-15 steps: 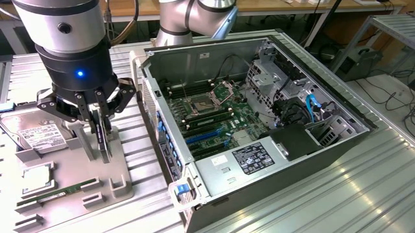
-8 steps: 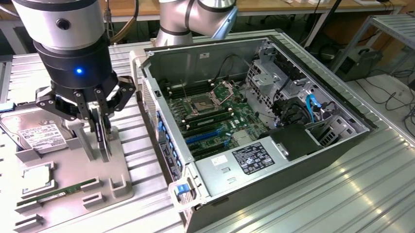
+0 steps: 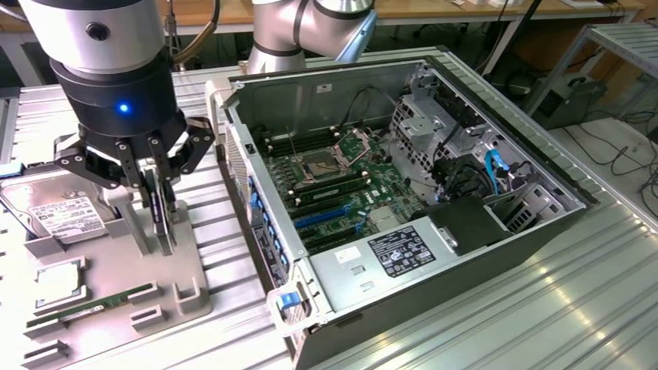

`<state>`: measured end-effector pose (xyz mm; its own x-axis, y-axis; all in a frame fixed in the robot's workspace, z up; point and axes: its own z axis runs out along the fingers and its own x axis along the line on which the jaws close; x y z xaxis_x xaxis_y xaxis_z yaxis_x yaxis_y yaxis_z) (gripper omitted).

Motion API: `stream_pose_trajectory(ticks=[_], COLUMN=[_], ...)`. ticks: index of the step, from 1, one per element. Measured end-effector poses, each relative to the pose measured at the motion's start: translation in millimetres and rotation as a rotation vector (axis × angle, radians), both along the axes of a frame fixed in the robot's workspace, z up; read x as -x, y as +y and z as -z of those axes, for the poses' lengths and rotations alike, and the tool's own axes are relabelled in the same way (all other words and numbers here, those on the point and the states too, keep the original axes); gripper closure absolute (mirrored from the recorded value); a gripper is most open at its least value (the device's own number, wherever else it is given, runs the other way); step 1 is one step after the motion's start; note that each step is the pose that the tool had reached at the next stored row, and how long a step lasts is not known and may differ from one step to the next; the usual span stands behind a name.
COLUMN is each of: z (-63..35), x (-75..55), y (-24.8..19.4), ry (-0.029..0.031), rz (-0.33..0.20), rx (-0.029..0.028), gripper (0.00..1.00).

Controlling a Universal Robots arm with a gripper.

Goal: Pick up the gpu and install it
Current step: 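Pick up the gpu and move the gpu toward the slot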

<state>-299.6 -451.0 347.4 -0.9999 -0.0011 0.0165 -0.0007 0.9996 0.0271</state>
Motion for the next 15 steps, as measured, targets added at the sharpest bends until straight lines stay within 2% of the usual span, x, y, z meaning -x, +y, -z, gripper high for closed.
stream_pose_trajectory(ticks=[15], z=[-11.1], x=[0.0], y=[0.0], ry=[-0.0001], rz=[0.0], rx=[0.0], gripper=[0.73])
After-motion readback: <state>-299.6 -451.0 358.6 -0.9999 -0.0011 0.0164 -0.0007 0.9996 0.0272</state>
